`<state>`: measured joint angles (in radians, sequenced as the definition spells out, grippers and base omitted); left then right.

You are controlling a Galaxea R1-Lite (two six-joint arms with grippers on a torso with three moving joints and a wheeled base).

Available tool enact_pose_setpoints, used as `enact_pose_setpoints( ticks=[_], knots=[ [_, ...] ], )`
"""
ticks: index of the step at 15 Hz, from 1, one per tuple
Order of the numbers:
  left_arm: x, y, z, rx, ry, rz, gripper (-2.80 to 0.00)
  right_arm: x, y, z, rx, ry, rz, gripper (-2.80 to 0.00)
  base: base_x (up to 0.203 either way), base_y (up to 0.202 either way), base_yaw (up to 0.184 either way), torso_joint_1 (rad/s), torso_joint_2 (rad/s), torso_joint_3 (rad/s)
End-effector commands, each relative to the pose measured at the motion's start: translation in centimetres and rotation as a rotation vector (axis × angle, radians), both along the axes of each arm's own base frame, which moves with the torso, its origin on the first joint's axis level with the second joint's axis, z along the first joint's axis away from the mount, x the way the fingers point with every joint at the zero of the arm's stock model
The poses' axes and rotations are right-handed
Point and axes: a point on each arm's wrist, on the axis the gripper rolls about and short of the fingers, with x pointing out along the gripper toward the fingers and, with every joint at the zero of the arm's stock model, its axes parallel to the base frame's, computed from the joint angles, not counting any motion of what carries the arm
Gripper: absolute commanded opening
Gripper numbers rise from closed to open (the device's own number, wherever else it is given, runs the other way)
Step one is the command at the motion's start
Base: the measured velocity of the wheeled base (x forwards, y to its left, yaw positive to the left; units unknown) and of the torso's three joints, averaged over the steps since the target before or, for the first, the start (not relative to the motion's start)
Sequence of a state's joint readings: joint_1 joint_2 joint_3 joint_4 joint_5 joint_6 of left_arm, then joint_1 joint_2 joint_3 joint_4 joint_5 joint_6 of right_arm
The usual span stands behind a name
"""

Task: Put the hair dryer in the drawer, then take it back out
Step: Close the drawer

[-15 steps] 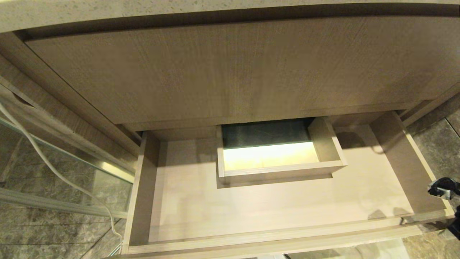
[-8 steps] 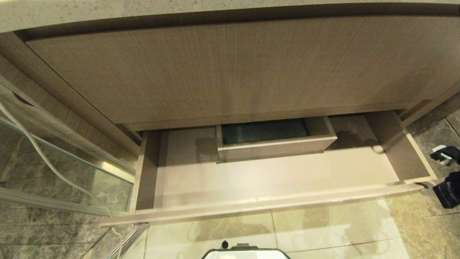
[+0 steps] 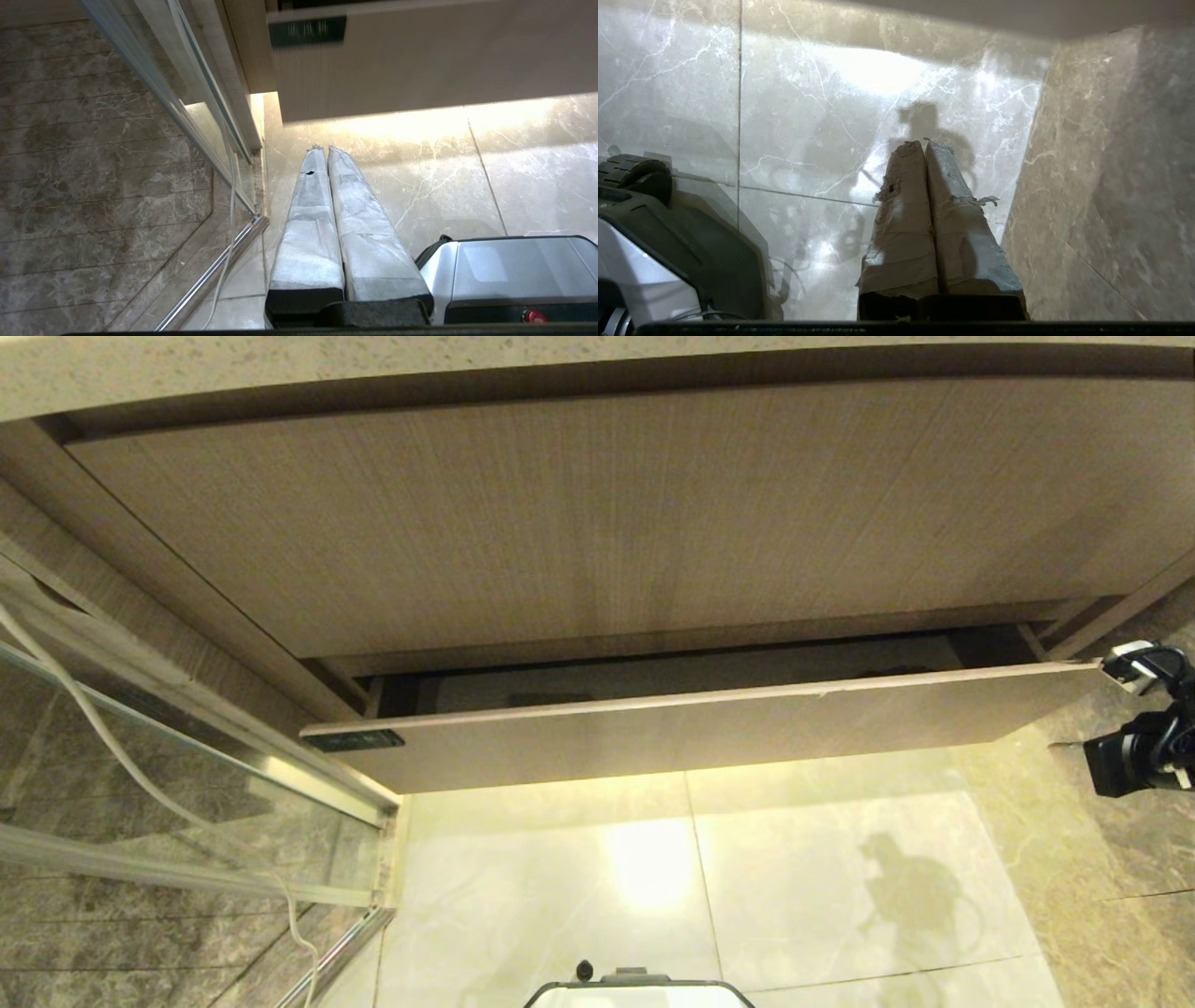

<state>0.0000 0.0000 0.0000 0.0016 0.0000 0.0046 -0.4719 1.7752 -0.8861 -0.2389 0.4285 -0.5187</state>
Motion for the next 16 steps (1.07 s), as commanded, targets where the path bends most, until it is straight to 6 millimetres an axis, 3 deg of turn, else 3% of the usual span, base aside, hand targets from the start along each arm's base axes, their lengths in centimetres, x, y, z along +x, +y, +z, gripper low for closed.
enact_pose_setpoints(
  ticks=[1, 6, 13, 15, 16],
  knots=[
    [0.0, 0.0, 0.0, 0.000, 0.000, 0.000, -2.80, -1.6, 0.8, 1.3, -0.016, -0.027, 0.003, -2.80, 0.000, 0.000, 0.000, 0.000, 0.00, 0.000],
    [0.0, 0.0, 0.0, 0.000, 0.001, 0.000, -2.80, -1.8, 0.9, 1.4, -0.021, -0.031, 0.008, -2.80, 0.000, 0.000, 0.000, 0.000, 0.00, 0.000],
    [0.0, 0.0, 0.0, 0.000, 0.001, 0.000, -2.80, 2.3, 0.0, 0.8, -0.038, -0.058, 0.039, -2.80, 0.000, 0.000, 0.000, 0.000, 0.00, 0.000],
    [0.0, 0.0, 0.0, 0.000, 0.001, 0.000, -2.80, 1.7, 0.3, 1.4, -0.043, -0.066, 0.037, -2.80, 0.000, 0.000, 0.000, 0.000, 0.00, 0.000],
    [0.0, 0.0, 0.0, 0.000, 0.001, 0.000, -2.80, 0.4, 0.8, 1.8, -0.039, -0.057, 0.033, -2.80, 0.000, 0.000, 0.000, 0.000, 0.00, 0.000]
  ],
)
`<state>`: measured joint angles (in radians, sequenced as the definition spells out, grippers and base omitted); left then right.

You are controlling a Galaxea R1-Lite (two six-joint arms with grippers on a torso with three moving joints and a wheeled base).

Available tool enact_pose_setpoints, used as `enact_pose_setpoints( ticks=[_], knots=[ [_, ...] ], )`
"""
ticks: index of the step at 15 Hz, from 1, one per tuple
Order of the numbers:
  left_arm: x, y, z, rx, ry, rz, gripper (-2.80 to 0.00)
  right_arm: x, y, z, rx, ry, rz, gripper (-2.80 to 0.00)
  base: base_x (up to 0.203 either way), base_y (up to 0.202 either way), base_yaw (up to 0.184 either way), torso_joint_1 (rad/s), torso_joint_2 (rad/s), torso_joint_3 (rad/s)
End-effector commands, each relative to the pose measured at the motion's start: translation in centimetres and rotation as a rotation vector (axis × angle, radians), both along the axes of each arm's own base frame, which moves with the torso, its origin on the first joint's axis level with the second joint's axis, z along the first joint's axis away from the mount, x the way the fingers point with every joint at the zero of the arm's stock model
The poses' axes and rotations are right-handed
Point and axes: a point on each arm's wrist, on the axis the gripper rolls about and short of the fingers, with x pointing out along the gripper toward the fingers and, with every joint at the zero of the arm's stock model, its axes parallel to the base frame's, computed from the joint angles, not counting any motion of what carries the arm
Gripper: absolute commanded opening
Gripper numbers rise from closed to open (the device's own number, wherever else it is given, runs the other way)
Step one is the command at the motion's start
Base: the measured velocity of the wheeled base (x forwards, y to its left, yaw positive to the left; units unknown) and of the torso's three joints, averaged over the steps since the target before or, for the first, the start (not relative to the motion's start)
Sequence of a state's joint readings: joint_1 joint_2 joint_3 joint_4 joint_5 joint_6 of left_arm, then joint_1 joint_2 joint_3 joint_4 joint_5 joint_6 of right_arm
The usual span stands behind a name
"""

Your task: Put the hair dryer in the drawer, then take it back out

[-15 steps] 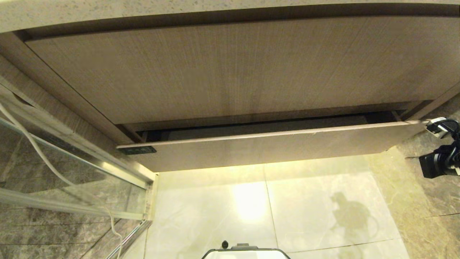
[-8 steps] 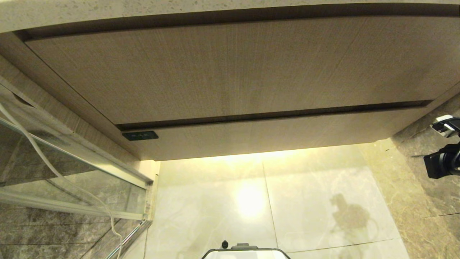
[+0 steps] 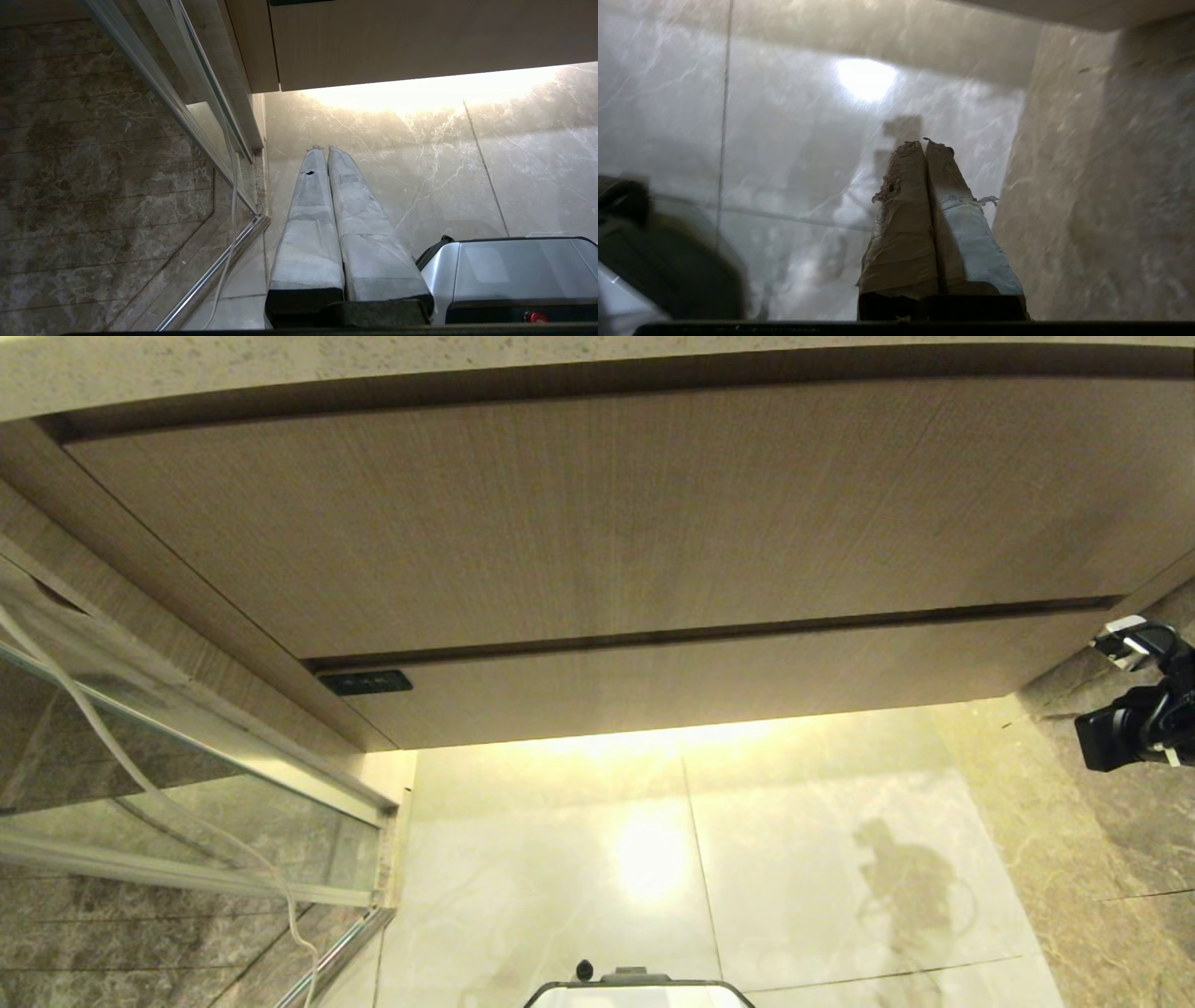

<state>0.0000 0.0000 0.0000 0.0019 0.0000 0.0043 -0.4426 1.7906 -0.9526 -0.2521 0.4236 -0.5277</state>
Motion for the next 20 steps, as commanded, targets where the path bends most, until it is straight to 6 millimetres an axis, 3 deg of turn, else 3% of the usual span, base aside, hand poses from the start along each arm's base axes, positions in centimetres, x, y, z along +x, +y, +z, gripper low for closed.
enact_pose_setpoints(
  ticks=[1, 3, 6, 11, 16, 20],
  knots=[
    [0.0, 0.0, 0.0, 0.000, 0.000, 0.000, -2.80, -2.7, 1.2, 1.3, 0.000, -0.001, 0.000, -2.80, 0.000, 0.000, 0.000, 0.000, 0.00, 0.000],
    [0.0, 0.0, 0.0, 0.000, 0.000, 0.000, -2.80, -6.2, 2.9, 2.2, 0.005, -0.004, -0.006, -2.80, 0.000, 0.000, 0.000, 0.000, 0.00, 0.000],
    [0.0, 0.0, 0.0, 0.000, 0.001, 0.000, -2.80, -13.4, 6.5, 2.4, 0.039, -0.046, -0.030, -2.80, 0.000, 0.000, 0.000, 0.000, 0.00, 0.000],
    [0.0, 0.0, 0.0, 0.000, 0.000, 0.000, -2.80, -24.2, 12.0, -2.8, 0.119, -0.158, -0.044, -2.80, 0.000, 0.000, 0.000, 0.000, 0.00, 0.000],
    [0.0, 0.0, 0.0, 0.000, 0.000, 0.000, -2.80, -29.6, 13.4, -5.9, 0.201, -0.311, -0.056, -2.80, 0.000, 0.000, 0.000, 0.000, 0.00, 0.000],
    [0.0, 0.0, 0.0, 0.000, 0.001, 0.000, -2.80, -29.4, 13.0, -6.7, 0.174, -0.373, -0.163, -2.80, 0.000, 0.000, 0.000, 0.000, 0.00, 0.000]
  ],
)
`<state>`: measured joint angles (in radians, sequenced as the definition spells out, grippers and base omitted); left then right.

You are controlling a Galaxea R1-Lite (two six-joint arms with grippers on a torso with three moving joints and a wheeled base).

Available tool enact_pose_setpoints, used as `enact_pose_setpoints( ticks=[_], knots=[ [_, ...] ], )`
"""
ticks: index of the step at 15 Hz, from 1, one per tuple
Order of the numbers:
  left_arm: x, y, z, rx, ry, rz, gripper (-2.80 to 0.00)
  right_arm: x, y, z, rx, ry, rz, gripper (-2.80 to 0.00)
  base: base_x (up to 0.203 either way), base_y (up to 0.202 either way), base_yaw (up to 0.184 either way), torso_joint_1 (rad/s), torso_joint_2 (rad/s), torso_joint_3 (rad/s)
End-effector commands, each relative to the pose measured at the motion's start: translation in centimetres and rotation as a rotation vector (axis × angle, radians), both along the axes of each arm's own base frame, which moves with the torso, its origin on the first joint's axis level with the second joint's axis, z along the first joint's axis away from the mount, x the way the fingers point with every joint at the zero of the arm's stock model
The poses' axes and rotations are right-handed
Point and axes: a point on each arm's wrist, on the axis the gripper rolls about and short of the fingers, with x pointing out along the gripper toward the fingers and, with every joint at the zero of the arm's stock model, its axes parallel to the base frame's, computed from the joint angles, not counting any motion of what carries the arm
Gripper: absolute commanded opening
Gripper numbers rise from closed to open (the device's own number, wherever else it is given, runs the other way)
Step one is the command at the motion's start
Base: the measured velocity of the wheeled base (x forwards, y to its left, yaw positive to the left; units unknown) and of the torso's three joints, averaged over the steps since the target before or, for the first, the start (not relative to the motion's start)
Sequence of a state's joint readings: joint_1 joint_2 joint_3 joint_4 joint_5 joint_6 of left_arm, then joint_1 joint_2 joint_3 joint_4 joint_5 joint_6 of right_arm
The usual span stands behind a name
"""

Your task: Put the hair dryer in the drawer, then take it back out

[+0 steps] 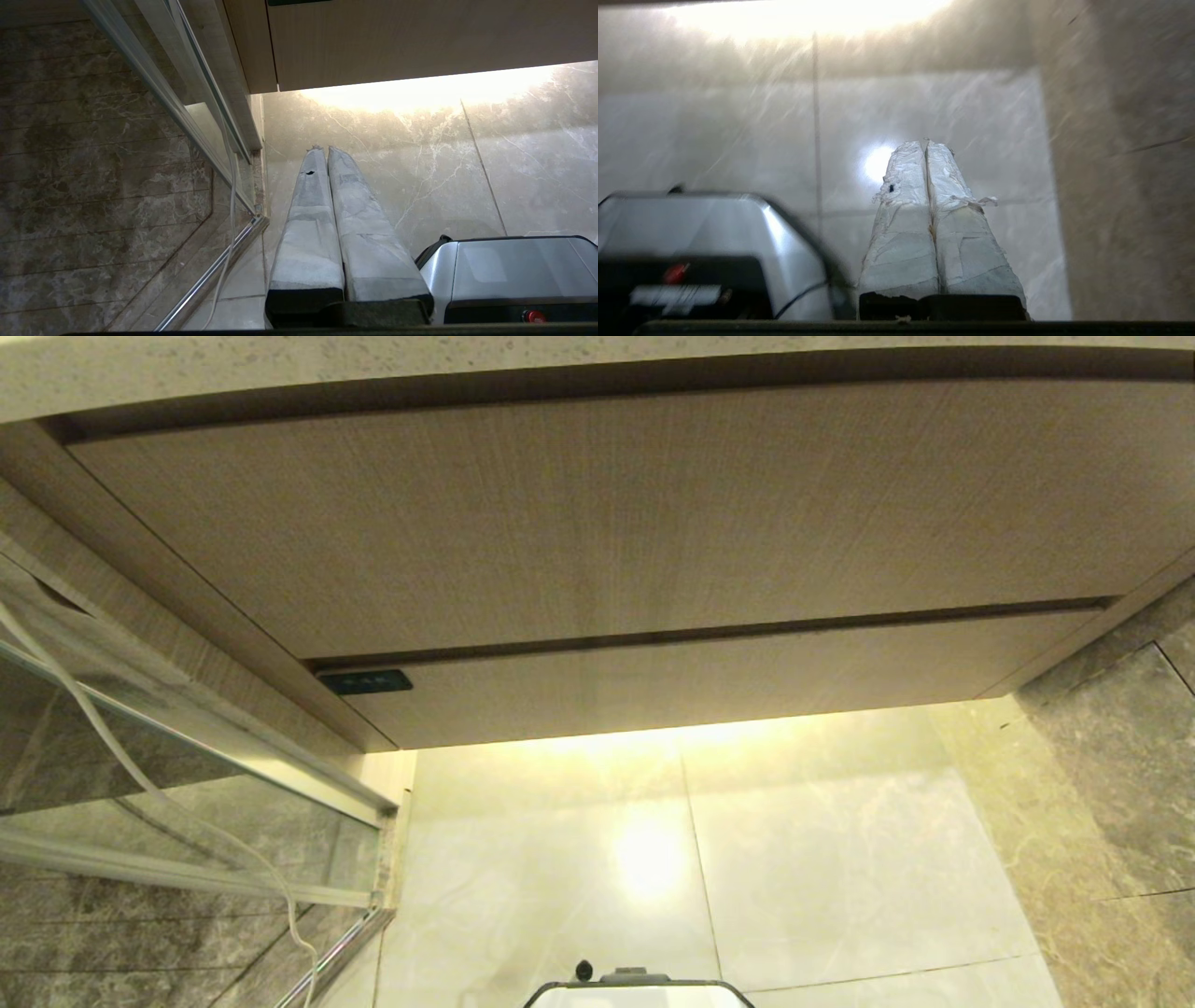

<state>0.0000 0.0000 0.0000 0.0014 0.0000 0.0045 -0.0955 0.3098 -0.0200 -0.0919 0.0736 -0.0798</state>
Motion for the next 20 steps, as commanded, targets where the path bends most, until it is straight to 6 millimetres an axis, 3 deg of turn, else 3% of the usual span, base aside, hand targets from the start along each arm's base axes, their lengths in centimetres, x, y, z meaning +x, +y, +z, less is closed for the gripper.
enact_pose_setpoints(
  ticks=[1, 7, 12, 20],
  knots=[
    [0.0, 0.0, 0.0, 0.000, 0.002, 0.000, -2.80, -0.4, -0.1, -0.9, -0.033, 0.013, -0.053, -2.80, 0.000, 0.000, 0.000, 0.000, 0.00, 0.000],
    [0.0, 0.0, 0.0, 0.000, 0.000, 0.000, -2.80, -0.4, -0.1, -0.9, -0.003, 0.010, -0.042, -2.80, 0.000, 0.000, 0.000, 0.000, 0.00, 0.000],
    [0.0, 0.0, 0.0, 0.000, 0.001, 0.000, -2.80, -2.7, -0.1, -1.3, 0.018, -0.262, 0.019, -2.80, 0.000, 0.000, 0.000, 0.000, 0.00, 0.000],
    [0.0, 0.0, 0.0, 0.000, 0.002, 0.000, -2.80, -2.7, -0.1, -1.9, 0.072, -0.198, 0.018, -2.80, 0.000, 0.000, 0.000, 0.000, 0.00, 0.000]
  ],
)
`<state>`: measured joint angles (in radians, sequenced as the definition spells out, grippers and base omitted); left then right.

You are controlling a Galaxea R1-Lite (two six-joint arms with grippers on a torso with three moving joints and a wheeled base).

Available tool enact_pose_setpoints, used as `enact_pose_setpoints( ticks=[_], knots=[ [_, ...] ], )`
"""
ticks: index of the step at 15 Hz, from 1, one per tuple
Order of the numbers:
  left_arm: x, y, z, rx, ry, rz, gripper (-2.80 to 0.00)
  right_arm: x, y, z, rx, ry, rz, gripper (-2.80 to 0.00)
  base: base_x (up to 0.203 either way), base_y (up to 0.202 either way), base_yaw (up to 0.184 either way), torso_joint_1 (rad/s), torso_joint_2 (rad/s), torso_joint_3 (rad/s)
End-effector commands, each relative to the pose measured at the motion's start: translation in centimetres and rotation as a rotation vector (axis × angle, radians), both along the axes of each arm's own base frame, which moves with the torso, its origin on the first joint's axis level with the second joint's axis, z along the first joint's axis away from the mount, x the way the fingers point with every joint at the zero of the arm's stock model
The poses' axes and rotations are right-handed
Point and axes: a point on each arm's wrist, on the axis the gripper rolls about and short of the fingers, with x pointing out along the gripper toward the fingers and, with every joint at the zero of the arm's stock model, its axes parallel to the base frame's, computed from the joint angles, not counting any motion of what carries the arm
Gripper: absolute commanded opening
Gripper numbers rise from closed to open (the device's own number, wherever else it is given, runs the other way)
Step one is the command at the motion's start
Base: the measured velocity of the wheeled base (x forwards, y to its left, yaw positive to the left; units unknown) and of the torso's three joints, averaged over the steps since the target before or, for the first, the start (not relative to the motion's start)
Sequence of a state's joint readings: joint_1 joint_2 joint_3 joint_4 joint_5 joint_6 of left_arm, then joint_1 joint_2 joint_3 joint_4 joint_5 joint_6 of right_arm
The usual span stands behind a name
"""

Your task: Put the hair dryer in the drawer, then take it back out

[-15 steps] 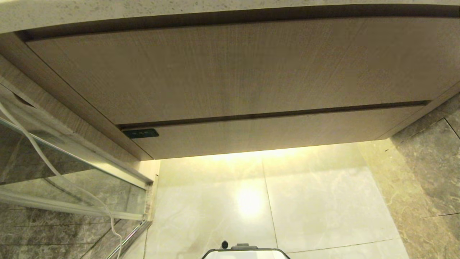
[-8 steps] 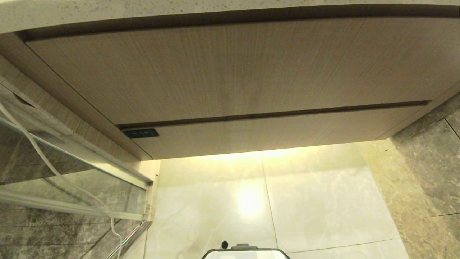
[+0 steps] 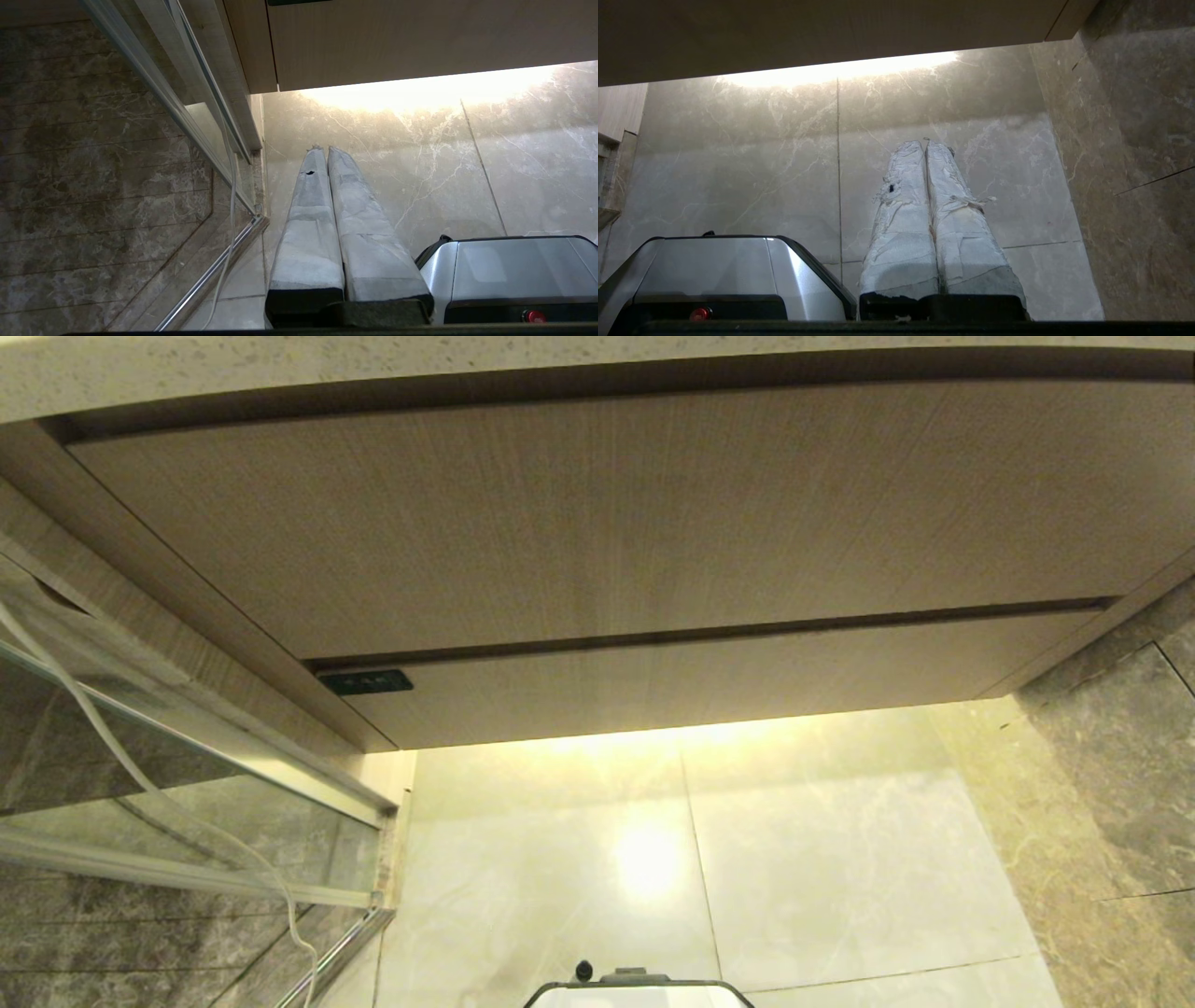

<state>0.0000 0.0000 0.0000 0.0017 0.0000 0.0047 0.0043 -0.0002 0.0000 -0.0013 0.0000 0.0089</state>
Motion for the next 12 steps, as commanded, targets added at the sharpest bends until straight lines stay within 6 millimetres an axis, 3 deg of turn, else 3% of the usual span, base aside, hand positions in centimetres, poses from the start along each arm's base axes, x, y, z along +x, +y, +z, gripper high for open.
enact_pose_setpoints(
  ticks=[1, 12],
  knots=[
    [0.00, 0.00, -0.04, 0.000, 0.000, 0.000, -2.80, 0.01, 0.00, -0.09, -0.001, 0.001, 0.000, -2.80, 0.000, 0.000, 0.000, 0.000, 0.00, 0.000],
    [0.01, 0.00, -0.04, 0.000, 0.001, 0.000, -2.80, 0.00, 0.00, -0.06, 0.000, 0.001, -0.001, -2.80, 0.000, 0.000, 0.000, 0.000, 0.00, 0.000]
  ],
)
